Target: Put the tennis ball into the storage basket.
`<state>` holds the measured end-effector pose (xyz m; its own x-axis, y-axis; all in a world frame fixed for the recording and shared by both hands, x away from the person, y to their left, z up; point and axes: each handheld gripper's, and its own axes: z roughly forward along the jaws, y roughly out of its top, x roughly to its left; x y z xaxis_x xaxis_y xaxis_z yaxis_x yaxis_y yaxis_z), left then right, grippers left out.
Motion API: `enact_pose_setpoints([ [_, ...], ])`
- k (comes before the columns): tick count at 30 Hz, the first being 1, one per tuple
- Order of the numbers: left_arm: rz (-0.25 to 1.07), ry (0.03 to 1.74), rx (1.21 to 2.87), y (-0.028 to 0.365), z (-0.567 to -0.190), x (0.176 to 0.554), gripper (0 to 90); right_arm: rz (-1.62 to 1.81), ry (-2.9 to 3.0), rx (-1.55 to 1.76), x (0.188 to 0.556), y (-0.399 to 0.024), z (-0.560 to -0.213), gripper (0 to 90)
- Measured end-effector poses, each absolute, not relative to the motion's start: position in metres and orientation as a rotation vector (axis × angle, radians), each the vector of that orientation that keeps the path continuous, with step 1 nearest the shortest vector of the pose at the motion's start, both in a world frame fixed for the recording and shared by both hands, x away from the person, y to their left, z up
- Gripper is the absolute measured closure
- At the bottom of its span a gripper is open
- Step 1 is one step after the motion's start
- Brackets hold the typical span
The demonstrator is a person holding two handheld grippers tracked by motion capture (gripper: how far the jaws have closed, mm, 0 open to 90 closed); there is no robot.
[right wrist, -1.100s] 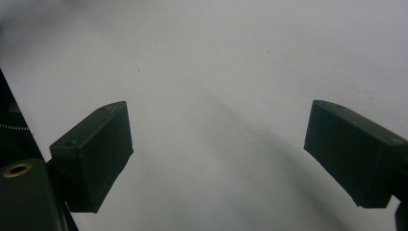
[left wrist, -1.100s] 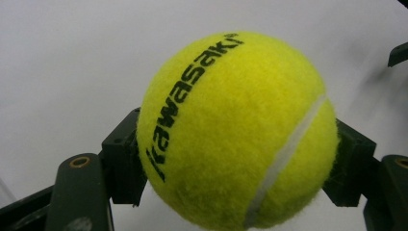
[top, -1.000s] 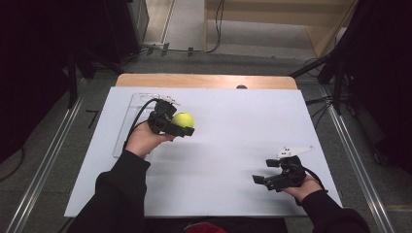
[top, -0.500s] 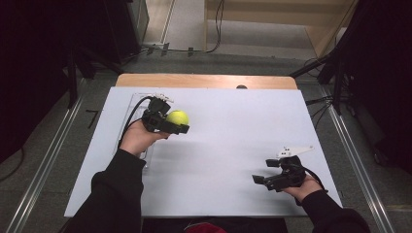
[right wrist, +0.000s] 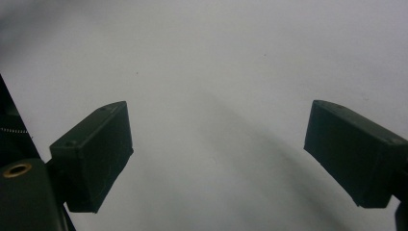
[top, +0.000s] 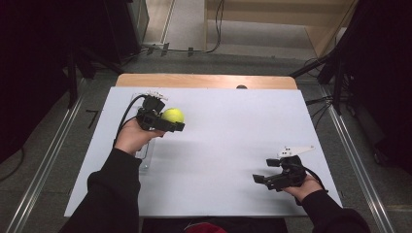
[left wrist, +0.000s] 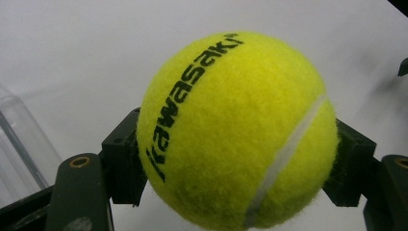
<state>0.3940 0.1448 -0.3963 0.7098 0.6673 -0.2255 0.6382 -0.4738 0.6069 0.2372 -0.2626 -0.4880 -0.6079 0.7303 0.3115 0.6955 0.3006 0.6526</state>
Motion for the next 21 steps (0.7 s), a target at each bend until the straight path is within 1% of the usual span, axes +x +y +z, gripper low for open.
enact_pose_setpoints([
  [21, 0.078, 1.038, 2.206, 0.165, -0.388, 0.398, 26.6, 1.215, 2.502, 1.367, 0.237, -0.262, -0.488, 7.8],
])
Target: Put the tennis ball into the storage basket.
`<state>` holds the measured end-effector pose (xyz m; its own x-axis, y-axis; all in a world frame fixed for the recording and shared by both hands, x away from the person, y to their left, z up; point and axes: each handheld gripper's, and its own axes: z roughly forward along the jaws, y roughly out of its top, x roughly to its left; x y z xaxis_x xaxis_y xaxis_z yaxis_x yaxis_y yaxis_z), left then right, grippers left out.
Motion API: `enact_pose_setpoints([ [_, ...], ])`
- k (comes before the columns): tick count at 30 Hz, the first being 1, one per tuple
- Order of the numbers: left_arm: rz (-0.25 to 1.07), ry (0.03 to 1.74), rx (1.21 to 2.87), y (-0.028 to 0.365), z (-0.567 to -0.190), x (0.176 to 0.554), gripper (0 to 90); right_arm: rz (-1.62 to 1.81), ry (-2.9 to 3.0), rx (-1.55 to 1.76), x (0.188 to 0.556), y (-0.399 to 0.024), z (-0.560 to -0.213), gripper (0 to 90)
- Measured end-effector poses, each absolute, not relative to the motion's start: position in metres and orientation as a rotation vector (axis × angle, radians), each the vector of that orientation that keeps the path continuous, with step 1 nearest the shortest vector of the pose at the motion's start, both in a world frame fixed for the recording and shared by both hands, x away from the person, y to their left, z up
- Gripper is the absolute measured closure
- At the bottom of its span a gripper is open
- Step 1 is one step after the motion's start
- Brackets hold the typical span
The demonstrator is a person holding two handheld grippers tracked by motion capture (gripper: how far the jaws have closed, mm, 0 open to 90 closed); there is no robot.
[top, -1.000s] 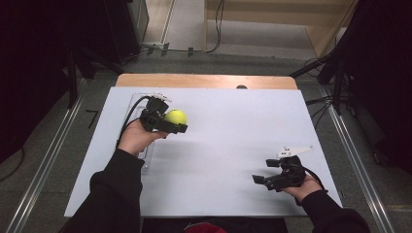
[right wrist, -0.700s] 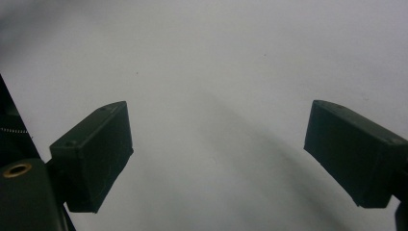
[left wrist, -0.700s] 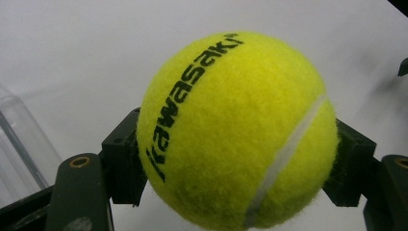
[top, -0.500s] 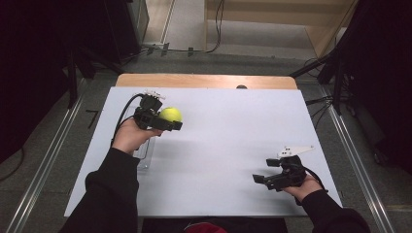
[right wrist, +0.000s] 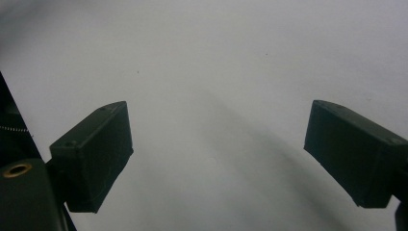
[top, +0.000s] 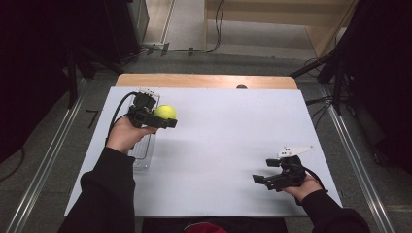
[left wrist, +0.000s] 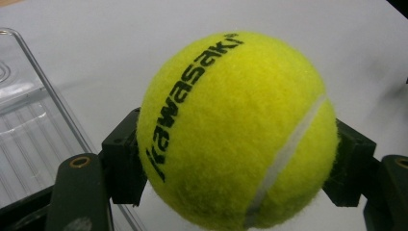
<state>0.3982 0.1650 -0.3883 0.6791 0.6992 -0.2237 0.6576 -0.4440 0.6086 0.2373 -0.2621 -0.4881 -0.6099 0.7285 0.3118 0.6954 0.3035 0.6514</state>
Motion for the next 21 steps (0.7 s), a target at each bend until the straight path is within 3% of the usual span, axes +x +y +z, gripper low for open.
enact_pose_setpoints([
  [21, 0.106, 1.117, 2.155, 0.191, -0.381, 0.4, 26.6, 1.208, 2.516, 1.357, 0.238, -0.261, -0.488, 7.8],
])
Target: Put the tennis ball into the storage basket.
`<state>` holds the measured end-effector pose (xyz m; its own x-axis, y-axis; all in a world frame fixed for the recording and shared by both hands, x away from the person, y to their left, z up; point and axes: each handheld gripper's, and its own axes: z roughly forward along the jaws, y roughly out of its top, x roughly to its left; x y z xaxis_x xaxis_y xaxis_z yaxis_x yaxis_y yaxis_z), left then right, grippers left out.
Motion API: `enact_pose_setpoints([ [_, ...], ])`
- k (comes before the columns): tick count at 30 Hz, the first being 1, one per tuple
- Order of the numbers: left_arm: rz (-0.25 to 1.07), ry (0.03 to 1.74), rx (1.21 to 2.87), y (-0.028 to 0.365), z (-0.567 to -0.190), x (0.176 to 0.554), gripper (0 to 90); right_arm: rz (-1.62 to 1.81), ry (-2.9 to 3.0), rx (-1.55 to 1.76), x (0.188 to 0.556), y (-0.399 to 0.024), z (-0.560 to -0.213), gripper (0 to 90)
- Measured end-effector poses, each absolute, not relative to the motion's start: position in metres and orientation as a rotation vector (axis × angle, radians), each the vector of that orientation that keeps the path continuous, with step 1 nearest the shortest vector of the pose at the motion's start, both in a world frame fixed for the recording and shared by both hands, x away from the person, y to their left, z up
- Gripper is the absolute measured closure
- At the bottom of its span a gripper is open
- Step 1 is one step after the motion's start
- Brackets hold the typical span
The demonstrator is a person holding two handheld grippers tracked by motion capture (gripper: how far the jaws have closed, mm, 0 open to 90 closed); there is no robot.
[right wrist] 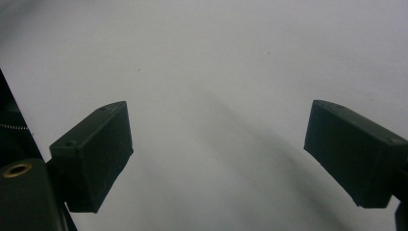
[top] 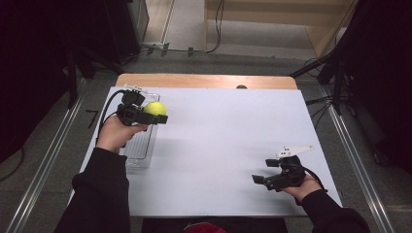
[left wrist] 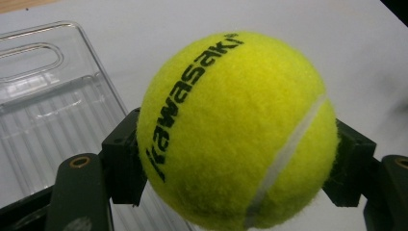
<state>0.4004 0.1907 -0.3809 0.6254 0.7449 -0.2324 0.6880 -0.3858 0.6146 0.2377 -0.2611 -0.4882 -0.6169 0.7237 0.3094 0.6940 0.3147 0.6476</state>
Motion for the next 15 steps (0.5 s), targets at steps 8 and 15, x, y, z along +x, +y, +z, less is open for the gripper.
enact_pose_setpoints([
  [8, 0.134, 1.154, 2.149, 0.199, -0.381, 0.401, 26.6, 1.21, 2.516, 1.352, 0.239, -0.26, -0.488, 7.8],
  [15, 0.152, 1.19, 2.131, 0.207, -0.38, 0.401, 26.6, 1.211, 2.523, 1.343, 0.24, -0.259, -0.488, 7.8],
])
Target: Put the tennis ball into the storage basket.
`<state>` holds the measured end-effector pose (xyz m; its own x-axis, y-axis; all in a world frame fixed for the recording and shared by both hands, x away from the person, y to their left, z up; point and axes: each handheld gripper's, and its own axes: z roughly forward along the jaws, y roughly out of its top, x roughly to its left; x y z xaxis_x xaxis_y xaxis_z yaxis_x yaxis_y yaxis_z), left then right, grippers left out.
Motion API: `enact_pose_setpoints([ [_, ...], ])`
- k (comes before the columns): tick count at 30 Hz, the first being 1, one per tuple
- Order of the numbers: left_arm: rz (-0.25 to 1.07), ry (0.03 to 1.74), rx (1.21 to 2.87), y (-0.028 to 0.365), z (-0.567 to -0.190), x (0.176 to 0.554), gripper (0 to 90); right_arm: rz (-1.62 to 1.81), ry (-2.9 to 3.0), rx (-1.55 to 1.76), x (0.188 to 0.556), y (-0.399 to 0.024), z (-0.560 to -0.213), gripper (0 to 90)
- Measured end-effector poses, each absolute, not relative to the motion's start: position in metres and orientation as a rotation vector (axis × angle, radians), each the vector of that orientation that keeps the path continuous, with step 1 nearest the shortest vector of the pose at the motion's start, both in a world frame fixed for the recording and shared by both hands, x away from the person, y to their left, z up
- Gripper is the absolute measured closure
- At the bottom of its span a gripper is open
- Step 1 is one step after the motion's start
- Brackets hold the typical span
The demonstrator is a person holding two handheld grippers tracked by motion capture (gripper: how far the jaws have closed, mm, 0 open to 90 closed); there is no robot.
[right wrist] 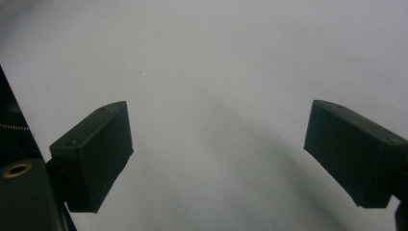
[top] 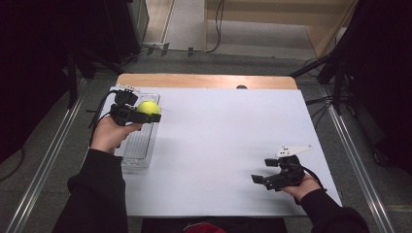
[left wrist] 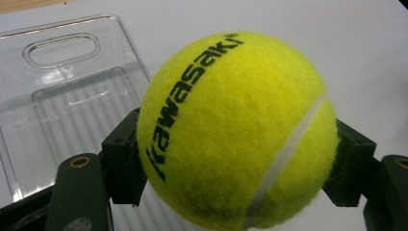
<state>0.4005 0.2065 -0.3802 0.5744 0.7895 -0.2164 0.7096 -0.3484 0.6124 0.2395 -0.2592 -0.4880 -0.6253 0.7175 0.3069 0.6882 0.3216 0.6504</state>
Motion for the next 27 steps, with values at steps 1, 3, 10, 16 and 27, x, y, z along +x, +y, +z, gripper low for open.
enact_pose_setpoints([
  [1, 0.151, 1.192, 2.131, 0.208, -0.38, 0.401, 26.5, 1.213, 2.522, 1.346, 0.24, -0.259, -0.488, 7.8],
  [3, 0.159, 1.202, 2.127, 0.21, -0.38, 0.401, 26.6, 1.213, 2.524, 1.346, 0.24, -0.259, -0.488, 7.8],
  [10, 0.172, 1.228, 2.118, 0.216, -0.381, 0.4, 26.5, 1.211, 2.53, 1.336, 0.241, -0.258, -0.488, 7.8],
  [16, 0.185, 1.252, 2.112, 0.221, -0.381, 0.4, 26.5, 1.209, 2.536, 1.331, 0.242, -0.257, -0.488, 7.8],
  [27, 0.203, 1.302, 2.087, 0.232, -0.381, 0.401, 26.5, 1.209, 2.54, 1.324, 0.242, -0.256, -0.488, 7.8],
])
